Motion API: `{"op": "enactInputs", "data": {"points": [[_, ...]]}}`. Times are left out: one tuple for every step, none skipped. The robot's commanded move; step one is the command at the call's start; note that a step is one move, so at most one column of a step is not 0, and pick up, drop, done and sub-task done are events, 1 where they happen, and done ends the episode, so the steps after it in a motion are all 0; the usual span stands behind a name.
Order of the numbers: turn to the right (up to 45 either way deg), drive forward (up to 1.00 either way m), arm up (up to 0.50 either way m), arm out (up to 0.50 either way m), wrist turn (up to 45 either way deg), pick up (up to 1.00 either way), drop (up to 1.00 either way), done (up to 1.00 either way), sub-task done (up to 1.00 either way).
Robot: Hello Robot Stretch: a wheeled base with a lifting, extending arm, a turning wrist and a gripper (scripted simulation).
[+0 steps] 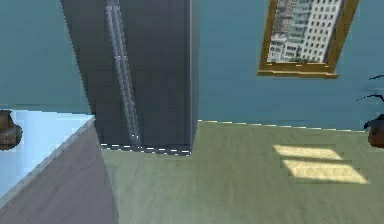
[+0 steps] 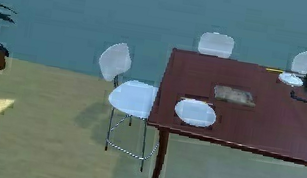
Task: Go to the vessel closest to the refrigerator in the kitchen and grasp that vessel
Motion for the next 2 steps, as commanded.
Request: {"op": "enactInputs", "data": {"points": [[15.0, 0.00, 0.00, 0.00, 0.0, 0.00, 0.00, 0.00, 0.00], [0.0, 0.20, 0.00, 0.00, 0.0, 0.00, 0.00, 0.00, 0.00]]}}
